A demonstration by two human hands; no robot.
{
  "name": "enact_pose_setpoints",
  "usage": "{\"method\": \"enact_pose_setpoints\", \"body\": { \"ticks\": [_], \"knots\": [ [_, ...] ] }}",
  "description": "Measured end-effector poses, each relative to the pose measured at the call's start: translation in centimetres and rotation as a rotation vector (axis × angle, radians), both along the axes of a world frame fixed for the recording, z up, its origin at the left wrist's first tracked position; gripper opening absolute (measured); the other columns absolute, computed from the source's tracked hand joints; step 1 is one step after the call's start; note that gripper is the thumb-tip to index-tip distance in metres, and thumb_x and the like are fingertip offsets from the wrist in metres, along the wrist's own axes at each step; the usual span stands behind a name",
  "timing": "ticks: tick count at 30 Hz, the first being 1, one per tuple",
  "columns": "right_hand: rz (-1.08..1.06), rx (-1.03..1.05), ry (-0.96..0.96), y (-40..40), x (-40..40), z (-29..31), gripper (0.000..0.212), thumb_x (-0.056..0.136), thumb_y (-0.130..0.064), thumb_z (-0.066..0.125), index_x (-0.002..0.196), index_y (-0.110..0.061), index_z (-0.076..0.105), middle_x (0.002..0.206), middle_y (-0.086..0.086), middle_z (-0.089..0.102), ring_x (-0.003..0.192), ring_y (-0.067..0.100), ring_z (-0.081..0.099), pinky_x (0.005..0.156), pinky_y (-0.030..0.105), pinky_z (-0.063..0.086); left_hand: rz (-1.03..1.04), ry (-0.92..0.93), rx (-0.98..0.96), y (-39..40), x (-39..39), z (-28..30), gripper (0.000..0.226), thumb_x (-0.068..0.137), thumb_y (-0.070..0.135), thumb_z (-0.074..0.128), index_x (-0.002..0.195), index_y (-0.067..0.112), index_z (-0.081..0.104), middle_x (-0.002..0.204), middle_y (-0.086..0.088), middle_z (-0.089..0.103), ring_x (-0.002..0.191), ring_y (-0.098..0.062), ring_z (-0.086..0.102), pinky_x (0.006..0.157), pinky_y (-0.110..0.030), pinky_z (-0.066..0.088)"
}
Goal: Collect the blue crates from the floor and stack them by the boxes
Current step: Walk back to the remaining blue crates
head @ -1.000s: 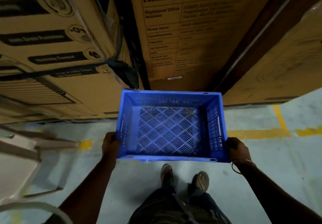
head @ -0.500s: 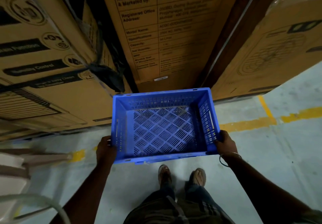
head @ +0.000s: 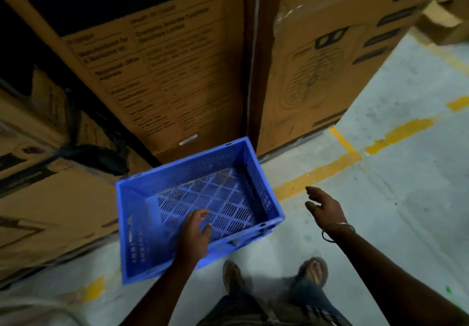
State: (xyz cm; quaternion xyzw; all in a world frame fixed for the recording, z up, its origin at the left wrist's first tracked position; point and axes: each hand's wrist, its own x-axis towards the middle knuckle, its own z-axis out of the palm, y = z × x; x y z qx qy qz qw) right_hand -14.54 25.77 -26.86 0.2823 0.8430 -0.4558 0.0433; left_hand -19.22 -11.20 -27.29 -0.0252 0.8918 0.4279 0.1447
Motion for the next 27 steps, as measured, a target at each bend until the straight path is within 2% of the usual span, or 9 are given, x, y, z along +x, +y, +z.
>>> {"method": "enact_pose_setpoints", "body": {
  "ticks": [5, 7, 10, 12, 14, 16, 20, 24, 27],
  "knots": [
    [-0.064, -0.070, -0.044, 8.2, 3.0, 1.7, 0.042, 0.084, -0.013, 0.068, 0.125, -0.022, 0.062, 0.111, 0.000, 0.067, 0.104, 0.014, 0.064, 0.084, 0.027, 0.045, -0.330, -0.216, -0.006, 9.5, -2.5, 0.2, 0.040, 0.093, 0.017, 0.071, 0.132, 0.019, 0.063, 0.129, 0.004, 0.063, 0.122, -0.012, 0.056, 0.102, -0.029, 0.044],
    [-0.118, -0.079, -0.037, 12.3, 4.8, 2.2, 0.041, 0.084, -0.013, 0.068, 0.123, -0.022, 0.063, 0.109, 0.000, 0.067, 0.100, 0.014, 0.065, 0.082, 0.026, 0.046, -0.403, -0.231, -0.016, 14.5, -2.3, 0.4, 0.038, 0.087, 0.032, 0.073, 0.124, 0.033, 0.065, 0.121, 0.003, 0.067, 0.116, -0.013, 0.061, 0.098, -0.030, 0.047],
    [-0.202, -0.113, -0.046, 18.7, 7.6, 2.9, 0.039, 0.083, -0.012, 0.069, 0.120, -0.022, 0.065, 0.108, 0.001, 0.068, 0.095, 0.014, 0.066, 0.079, 0.025, 0.050, -0.422, -0.236, 0.032, 22.2, -2.8, -0.1, 0.034, 0.066, 0.055, 0.064, 0.098, 0.066, 0.062, 0.102, 0.003, 0.068, 0.096, -0.011, 0.065, 0.087, -0.028, 0.052],
    [-0.237, -0.115, -0.063, 23.5, 9.3, 3.1, 0.037, 0.082, -0.011, 0.070, 0.118, -0.021, 0.066, 0.106, 0.001, 0.070, 0.092, 0.014, 0.067, 0.074, 0.022, 0.050, -0.463, -0.230, 0.066, 27.8, -3.6, -0.7, 0.040, 0.060, 0.060, 0.061, 0.096, 0.076, 0.057, 0.111, -0.002, 0.070, 0.105, -0.012, 0.066, 0.090, -0.026, 0.053],
    [-0.268, -0.094, -0.087, 28.1, 11.5, 3.0, 0.034, 0.081, -0.011, 0.070, 0.114, -0.020, 0.068, 0.103, 0.001, 0.072, 0.090, 0.014, 0.068, 0.079, 0.027, 0.053, -0.538, -0.237, 0.068, 33.5, -3.6, -0.3, 0.035, 0.062, 0.058, 0.062, 0.096, 0.064, 0.065, 0.120, -0.006, 0.071, 0.116, -0.015, 0.065, 0.097, -0.032, 0.052],
    [-0.302, -0.055, -0.129, 32.2, 13.7, 2.9, 0.032, 0.080, -0.012, 0.070, 0.111, -0.020, 0.069, 0.101, 0.001, 0.073, 0.090, 0.014, 0.069, 0.088, 0.037, 0.054, -0.569, -0.232, 0.074, 39.1, -2.8, 1.5, 0.031, 0.067, 0.048, 0.065, 0.097, 0.052, 0.062, 0.120, -0.005, 0.072, 0.117, -0.016, 0.066, 0.097, -0.032, 0.051],
    [-0.366, -0.021, -0.134, 39.2, 15.4, 4.2, 0.032, 0.081, -0.014, 0.068, 0.114, -0.017, 0.069, 0.101, 0.002, 0.074, 0.090, 0.015, 0.068, 0.085, 0.029, 0.051, -0.642, -0.223, 0.117, 48.9, -2.2, 5.1, 0.032, 0.074, 0.034, 0.063, 0.105, 0.041, 0.062, 0.120, 0.000, 0.069, 0.116, -0.016, 0.065, 0.098, -0.029, 0.049],
    [-0.410, -0.008, -0.099, 45.6, 14.2, 5.1, 0.033, 0.081, -0.016, 0.069, 0.114, -0.018, 0.068, 0.102, 0.002, 0.072, 0.090, 0.014, 0.066, 0.079, 0.025, 0.047, -0.705, -0.250, 0.118, 56.8, -4.0, 5.5, 0.037, 0.094, 0.020, 0.068, 0.130, 0.021, 0.062, 0.133, -0.005, 0.064, 0.124, -0.019, 0.060, 0.105, -0.036, 0.049],
    [-0.454, -0.018, -0.058, 50.6, 12.3, 5.5, 0.032, 0.081, -0.016, 0.069, 0.113, -0.020, 0.068, 0.101, 0.002, 0.072, 0.089, 0.014, 0.066, 0.078, 0.024, 0.047, -0.739, -0.257, 0.116, 62.6, -6.5, 5.0, 0.040, 0.094, 0.023, 0.068, 0.133, 0.019, 0.061, 0.134, -0.006, 0.062, 0.126, -0.021, 0.059, 0.105, -0.038, 0.049]
  ]
}}
